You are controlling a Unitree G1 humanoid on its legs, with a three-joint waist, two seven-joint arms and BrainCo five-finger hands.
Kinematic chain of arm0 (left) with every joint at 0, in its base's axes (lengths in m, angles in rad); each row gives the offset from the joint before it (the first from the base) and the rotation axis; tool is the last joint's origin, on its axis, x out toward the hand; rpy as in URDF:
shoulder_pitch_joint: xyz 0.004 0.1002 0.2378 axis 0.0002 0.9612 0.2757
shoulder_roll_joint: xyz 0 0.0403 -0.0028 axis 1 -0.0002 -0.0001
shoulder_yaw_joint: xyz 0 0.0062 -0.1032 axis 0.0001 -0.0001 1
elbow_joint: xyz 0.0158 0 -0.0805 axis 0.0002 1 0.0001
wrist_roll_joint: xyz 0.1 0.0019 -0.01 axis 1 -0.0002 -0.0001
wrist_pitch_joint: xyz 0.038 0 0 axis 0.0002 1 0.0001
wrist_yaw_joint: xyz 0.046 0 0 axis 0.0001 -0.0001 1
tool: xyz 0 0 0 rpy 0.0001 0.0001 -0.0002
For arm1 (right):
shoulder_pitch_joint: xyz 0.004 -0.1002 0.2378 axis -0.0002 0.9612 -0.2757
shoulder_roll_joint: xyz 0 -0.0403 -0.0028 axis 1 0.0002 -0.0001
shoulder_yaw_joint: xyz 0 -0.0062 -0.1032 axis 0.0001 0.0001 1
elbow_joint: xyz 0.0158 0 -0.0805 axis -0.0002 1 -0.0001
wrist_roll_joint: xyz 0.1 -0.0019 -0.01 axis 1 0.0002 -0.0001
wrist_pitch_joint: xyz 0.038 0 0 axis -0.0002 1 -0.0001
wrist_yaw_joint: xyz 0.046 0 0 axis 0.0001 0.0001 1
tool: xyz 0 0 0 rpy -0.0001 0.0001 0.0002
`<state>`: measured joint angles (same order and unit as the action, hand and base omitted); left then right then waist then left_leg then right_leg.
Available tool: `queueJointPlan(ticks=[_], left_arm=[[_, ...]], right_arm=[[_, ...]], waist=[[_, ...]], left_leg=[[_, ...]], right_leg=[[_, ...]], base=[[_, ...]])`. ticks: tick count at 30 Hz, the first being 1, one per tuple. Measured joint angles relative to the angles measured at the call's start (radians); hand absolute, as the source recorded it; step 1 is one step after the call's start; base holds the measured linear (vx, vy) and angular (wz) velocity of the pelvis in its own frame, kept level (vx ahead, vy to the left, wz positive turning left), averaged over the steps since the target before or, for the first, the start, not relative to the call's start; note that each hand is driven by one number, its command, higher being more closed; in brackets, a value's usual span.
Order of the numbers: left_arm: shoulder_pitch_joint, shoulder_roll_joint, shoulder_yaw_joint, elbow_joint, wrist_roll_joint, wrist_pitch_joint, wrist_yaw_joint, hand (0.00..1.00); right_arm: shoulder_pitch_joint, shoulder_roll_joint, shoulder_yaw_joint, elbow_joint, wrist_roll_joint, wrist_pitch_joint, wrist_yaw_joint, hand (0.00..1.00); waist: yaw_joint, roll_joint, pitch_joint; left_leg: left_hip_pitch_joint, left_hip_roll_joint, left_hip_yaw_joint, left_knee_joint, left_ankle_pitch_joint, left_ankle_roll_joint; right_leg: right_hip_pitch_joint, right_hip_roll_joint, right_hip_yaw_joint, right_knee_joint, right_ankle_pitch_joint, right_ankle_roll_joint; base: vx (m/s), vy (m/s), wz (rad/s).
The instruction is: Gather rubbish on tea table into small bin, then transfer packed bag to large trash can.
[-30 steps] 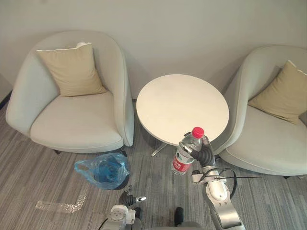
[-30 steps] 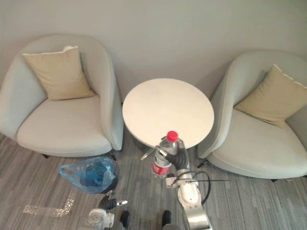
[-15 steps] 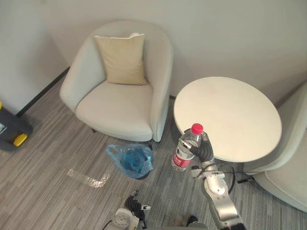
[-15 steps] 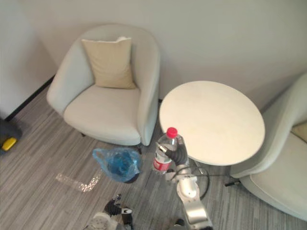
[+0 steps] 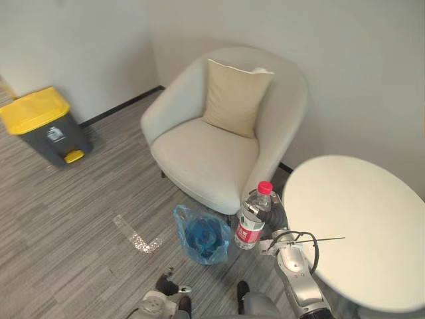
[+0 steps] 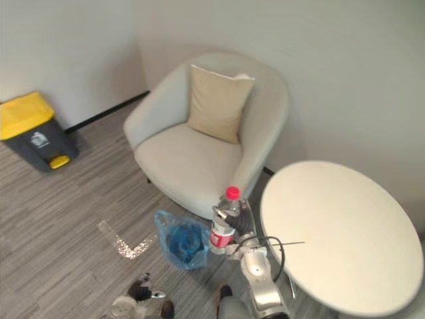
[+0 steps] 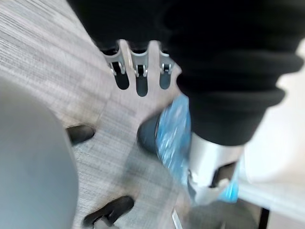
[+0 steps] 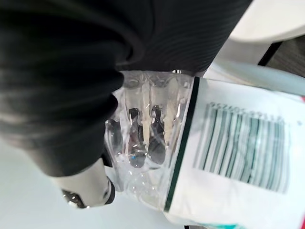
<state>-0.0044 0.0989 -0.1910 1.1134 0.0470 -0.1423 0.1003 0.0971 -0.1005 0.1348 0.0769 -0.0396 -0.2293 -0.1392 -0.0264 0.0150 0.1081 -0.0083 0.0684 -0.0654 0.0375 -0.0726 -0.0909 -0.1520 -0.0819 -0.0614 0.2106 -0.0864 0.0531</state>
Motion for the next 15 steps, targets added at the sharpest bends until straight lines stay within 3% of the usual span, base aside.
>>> queueJointPlan(ticks=[1, 5, 15], left_arm=[[0.002, -0.007, 0.000, 0.000, 0.002, 0.000, 0.000, 0.00], [0.004, -0.009, -0.005, -0.002, 0.013, -0.001, -0.003, 0.00], [0.004, -0.012, -0.026, -0.003, 0.030, -0.003, -0.003, 0.00]], right_arm=[[0.003, 0.000, -0.019, 0.000, 0.000, 0.003, -0.001, 1.00], [0.007, -0.002, -0.043, -0.013, 0.000, 0.003, -0.004, 1.00], [0.022, 0.010, 0.010, 0.021, -0.002, 0.002, 0.021, 1.00]], waist=[[0.000, 0.011, -0.002], [0.002, -0.006, -0.001], [-0.001, -0.008, -0.002]], left_leg=[[0.001, 0.022, 0.000, -0.002, -0.006, -0.013], [0.054, 0.062, 0.008, -0.008, -0.011, -0.022], [0.041, 0.035, -0.001, 0.002, -0.010, -0.021]], right_leg=[[0.022, 0.023, -0.020, -0.027, 0.004, -0.005], [0.088, 0.063, -0.033, -0.049, 0.005, -0.007], [0.135, 0.031, -0.074, -0.099, 0.005, -0.008]], base=[[0.22, -0.133, 0.23], [0.17, -0.079, 0.09], [0.01, 0.031, 0.14]])
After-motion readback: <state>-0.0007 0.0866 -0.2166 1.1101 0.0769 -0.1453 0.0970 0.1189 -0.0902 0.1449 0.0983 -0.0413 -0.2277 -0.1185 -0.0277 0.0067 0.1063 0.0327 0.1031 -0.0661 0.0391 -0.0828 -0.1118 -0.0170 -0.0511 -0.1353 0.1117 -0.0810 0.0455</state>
